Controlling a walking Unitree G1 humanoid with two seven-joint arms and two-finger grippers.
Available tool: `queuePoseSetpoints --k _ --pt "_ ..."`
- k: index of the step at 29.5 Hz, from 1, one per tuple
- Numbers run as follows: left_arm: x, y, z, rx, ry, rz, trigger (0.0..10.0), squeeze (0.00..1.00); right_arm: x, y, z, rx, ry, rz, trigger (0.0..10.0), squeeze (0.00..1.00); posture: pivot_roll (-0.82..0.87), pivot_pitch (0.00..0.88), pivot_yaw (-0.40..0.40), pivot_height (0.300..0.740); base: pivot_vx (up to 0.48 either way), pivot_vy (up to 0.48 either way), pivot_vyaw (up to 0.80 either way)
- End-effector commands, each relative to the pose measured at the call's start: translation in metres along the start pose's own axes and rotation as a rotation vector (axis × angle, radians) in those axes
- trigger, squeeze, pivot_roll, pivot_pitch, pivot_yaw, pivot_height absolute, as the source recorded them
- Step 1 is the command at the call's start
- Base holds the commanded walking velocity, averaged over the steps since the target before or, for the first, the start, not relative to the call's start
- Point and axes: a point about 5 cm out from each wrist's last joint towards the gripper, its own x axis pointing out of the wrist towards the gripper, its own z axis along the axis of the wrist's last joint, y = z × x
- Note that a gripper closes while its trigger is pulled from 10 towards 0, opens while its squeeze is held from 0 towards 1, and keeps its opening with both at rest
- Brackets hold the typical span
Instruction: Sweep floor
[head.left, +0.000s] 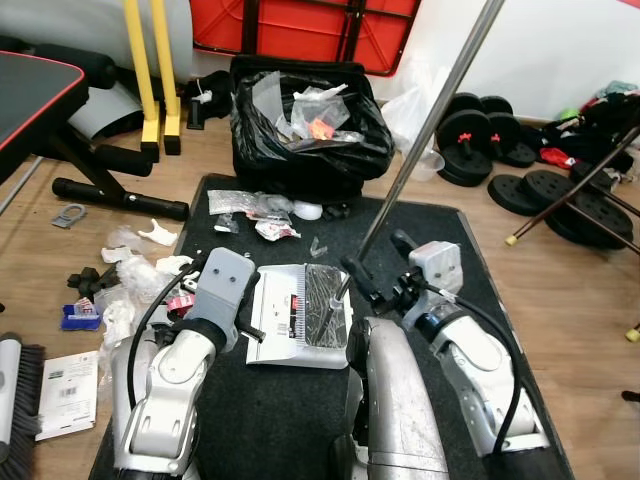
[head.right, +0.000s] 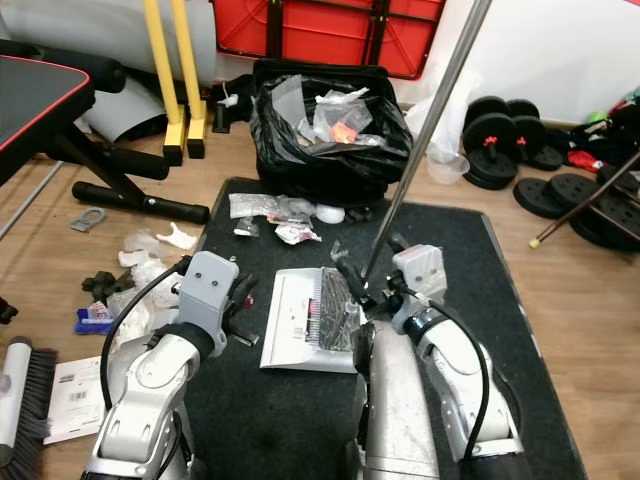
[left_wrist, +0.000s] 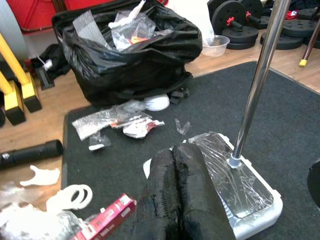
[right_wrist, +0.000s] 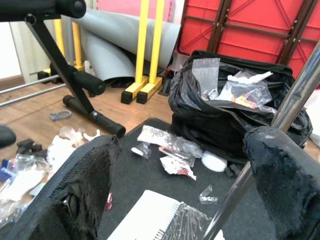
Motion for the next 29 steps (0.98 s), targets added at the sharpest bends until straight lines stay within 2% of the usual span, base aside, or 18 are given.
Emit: queuePoseSetpoints --k 1,8,13,16,19,29 --pt "0.000 0.010 0.001 0.009 -0.007 0.286 10.0 0.00 -0.003 -0.005 0.000 0.013 0.011 -0.017 10.0 0.00 -0.12 0.003 -0.188 0.390 0.000 0.000 0.00" --pt "0.004 0.007 0.004 0.065 -0.038 0.242 10.0 0.00 -0.002 -0.006 0.001 0.025 0.016 -0.028 10.0 0.00 -0.12 0.006 -0.177 0.420 0.000 0.000 0.00" --pt "0.007 0.008 0.003 0.058 -0.038 0.225 10.0 0.00 0.000 -0.008 0.001 0.044 0.015 -0.038 10.0 0.00 -0.12 0.003 -0.168 0.445 0.000 0.000 0.00" --pt "0.010 0.008 -0.003 0.042 0.009 0.207 10.0 0.00 0.001 -0.008 0.001 0.049 0.015 -0.040 10.0 0.00 -0.11 0.005 -0.165 0.465 0.000 0.000 0.00" --pt "0.013 0.007 0.000 0.042 -0.012 0.198 10.0 0.00 0.001 -0.008 0.002 0.051 0.015 -0.042 10.0 0.00 -0.12 0.003 -0.164 0.475 -0.320 0.000 0.00" --pt "0.015 0.010 0.000 0.021 -0.029 0.197 10.0 0.00 0.003 -0.009 0.002 0.061 0.014 -0.042 10.0 0.00 -0.12 0.006 -0.162 0.520 0.000 0.000 0.00"
